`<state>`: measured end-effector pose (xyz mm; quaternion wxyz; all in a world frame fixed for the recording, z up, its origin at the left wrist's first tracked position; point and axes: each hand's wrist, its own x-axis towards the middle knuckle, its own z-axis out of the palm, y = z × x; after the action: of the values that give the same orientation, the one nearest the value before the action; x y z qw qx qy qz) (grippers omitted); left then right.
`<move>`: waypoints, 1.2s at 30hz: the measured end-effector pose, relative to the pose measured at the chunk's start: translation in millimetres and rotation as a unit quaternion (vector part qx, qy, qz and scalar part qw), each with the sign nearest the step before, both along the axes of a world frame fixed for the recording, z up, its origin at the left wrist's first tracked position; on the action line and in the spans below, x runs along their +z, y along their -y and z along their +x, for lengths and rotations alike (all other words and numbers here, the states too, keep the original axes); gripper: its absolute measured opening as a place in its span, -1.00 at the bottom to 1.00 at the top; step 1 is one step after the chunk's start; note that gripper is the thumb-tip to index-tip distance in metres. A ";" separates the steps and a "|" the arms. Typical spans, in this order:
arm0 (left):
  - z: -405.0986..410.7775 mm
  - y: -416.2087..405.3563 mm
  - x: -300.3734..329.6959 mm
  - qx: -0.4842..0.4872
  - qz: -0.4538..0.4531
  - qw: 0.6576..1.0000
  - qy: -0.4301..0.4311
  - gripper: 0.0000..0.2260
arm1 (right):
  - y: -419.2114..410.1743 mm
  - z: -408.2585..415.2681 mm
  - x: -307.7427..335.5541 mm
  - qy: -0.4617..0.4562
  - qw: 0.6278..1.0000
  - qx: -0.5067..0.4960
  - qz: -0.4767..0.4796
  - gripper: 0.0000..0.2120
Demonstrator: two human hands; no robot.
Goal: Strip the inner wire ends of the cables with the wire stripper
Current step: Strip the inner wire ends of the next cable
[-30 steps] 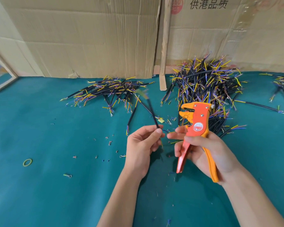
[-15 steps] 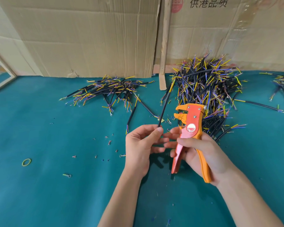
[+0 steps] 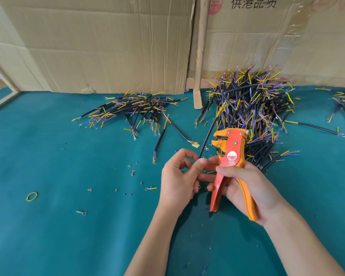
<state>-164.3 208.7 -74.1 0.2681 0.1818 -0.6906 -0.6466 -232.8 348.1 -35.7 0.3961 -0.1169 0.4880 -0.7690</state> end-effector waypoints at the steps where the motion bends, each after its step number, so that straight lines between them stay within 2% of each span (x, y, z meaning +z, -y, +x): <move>1: -0.5 -0.2 0.0 0.002 -0.009 1.000 0.002 -0.85 | 0.1 0.2 0.2 0.001 1.000 -0.002 -0.002 -0.56; 9: -2.9 -2.4 -4.3 0.018 -0.059 0.998 0.018 -0.79 | -2.4 -3.7 0.1 -0.014 1.000 -0.020 -0.011 -0.61; 20: 0.3 -6.3 1.2 0.011 -0.057 0.998 0.024 -0.77 | -0.5 -2.3 -2.6 0.002 0.999 -0.030 -0.028 -0.64; 26: 3.3 -4.7 5.4 -0.033 -0.052 0.998 0.004 -0.88 | 1.3 -2.4 -3.1 -0.019 0.997 -0.072 -0.038 -0.66; 28: 3.8 -5.3 8.5 -0.050 -0.016 0.999 -0.010 -0.94 | 1.3 -2.9 -2.6 -0.034 0.995 -0.080 -0.046 -0.67; 30: 3.5 -6.2 10.5 -0.063 0.015 0.997 -0.031 -0.85 | 2.2 -2.0 -3.6 -0.051 0.993 -0.091 -0.053 -0.69; 36: 1.7 -12.8 10.7 -0.038 0.007 0.999 -0.034 -0.80 | 7.5 5.0 -5.4 -0.131 0.986 -0.099 -0.025 -0.67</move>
<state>-162.7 221.6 -63.4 0.2651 0.1352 -0.6831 -0.6669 -227.7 340.6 -41.1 0.2481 -0.1777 0.5251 -0.7944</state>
